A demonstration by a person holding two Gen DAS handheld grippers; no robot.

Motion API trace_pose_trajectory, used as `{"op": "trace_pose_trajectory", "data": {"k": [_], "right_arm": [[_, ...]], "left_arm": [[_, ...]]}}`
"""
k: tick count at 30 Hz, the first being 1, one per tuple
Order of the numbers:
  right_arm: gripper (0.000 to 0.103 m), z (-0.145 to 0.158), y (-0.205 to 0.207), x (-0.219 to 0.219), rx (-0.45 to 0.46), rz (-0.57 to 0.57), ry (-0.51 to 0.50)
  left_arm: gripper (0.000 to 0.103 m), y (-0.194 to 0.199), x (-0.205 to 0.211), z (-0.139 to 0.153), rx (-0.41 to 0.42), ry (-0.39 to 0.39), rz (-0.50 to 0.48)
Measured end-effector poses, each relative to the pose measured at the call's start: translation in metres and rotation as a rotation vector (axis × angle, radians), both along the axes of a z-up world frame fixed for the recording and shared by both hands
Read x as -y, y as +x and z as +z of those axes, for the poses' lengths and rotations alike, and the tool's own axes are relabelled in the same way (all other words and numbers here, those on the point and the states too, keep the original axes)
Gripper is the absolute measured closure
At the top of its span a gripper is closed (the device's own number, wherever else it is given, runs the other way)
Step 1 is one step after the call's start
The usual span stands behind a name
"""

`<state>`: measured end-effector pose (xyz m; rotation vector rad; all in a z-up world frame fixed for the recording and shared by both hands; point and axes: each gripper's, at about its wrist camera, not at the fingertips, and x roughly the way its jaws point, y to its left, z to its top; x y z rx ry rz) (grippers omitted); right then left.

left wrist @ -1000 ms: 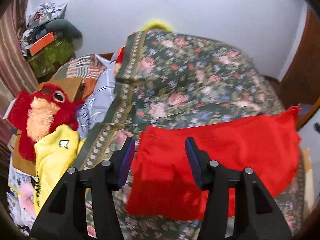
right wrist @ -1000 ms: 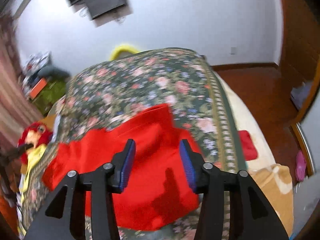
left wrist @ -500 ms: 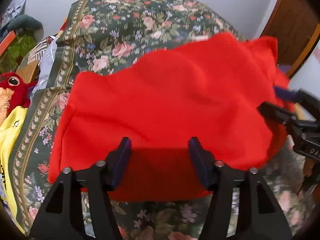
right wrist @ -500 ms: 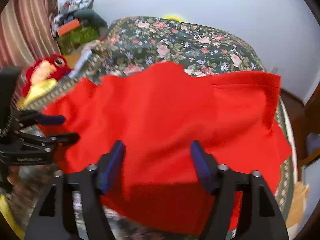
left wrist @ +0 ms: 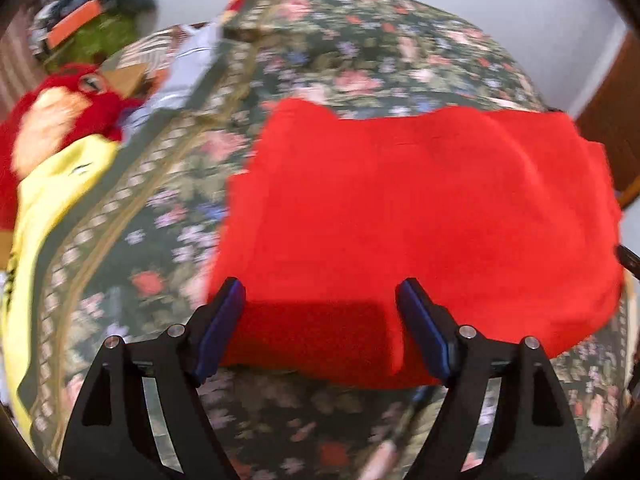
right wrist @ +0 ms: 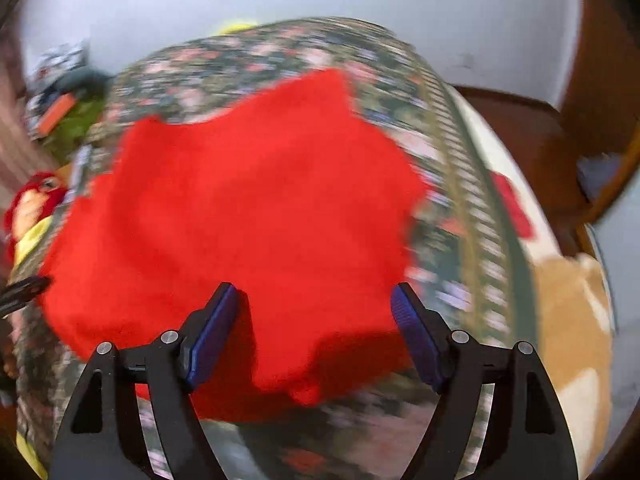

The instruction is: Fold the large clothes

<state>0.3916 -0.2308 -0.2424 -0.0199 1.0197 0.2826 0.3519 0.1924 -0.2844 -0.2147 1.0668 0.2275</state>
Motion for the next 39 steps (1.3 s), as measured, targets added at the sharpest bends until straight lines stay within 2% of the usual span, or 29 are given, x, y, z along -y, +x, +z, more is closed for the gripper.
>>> {"op": "trace_pose_trajectory", "data": {"k": [3,5,7,10,12,15,18,21,23,27,30,32,39], "right_arm": [[0.027,-0.003,-0.004,0.027,-0.052,-0.073,0.024],[0.027,0.000,-0.010,0.038,-0.072,-0.103,0.051],[0.027,0.009,-0.018,0.042,-0.054,-0.113,0.035],[0.027,0.024,-0.026,0.041,-0.018,-0.101,0.021],[0.027,0.038,-0.029,0.036,0.008,-0.084,0.038],[0.026,0.057,-0.034,0.027,0.054,-0.057,0.070],[0.020,0.070,-0.042,0.017,0.091,-0.029,0.109],[0.020,0.070,-0.045,0.005,0.106,-0.001,0.134],[0.020,0.065,-0.046,-0.005,0.097,0.011,0.137],[0.020,0.054,-0.045,-0.018,0.063,0.039,0.134],[0.020,0.048,-0.044,-0.025,0.047,0.050,0.133],[0.020,0.045,-0.042,-0.028,0.035,0.054,0.131],[0.020,0.035,-0.035,-0.036,-0.008,0.051,0.137]], "left_arm": [[0.023,-0.013,-0.013,0.001,-0.014,0.058,0.067],[0.023,-0.022,-0.023,0.003,-0.010,0.041,0.106],[0.023,-0.034,-0.030,0.009,0.007,0.024,0.147],[0.023,-0.054,-0.037,0.027,0.084,0.003,0.213],[0.023,-0.064,-0.040,0.038,0.117,-0.040,0.233],[0.023,-0.079,-0.040,0.049,0.153,-0.153,0.250],[0.022,-0.082,-0.033,0.046,0.152,-0.296,0.208],[0.022,-0.081,-0.021,0.029,0.127,-0.484,0.156],[0.023,-0.078,-0.013,0.015,0.108,-0.580,0.143],[0.023,-0.065,-0.008,-0.016,0.087,-0.760,0.172],[0.024,-0.055,-0.016,-0.036,0.098,-0.850,0.229],[0.034,-0.046,-0.021,-0.043,0.129,-0.882,0.247],[0.034,-0.016,-0.034,-0.059,0.237,-0.972,0.304]]}}
